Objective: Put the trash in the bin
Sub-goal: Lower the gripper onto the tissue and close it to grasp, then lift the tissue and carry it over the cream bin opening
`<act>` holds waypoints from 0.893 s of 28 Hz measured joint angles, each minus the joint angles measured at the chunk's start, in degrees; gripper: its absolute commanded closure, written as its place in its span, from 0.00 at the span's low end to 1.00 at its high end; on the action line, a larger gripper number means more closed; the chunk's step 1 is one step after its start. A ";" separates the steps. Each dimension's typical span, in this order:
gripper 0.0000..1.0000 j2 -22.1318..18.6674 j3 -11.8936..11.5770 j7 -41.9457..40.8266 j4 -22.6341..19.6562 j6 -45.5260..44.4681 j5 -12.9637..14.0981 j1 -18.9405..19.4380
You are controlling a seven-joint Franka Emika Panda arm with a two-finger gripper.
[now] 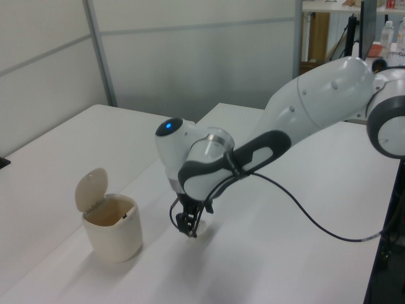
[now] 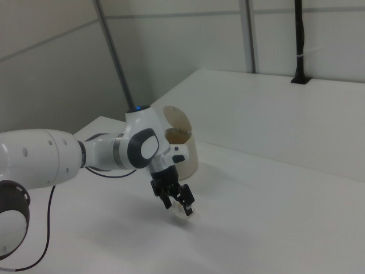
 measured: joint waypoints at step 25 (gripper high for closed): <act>1.00 -0.47 -0.06 4.10 4.27 3.21 -3.55 0.11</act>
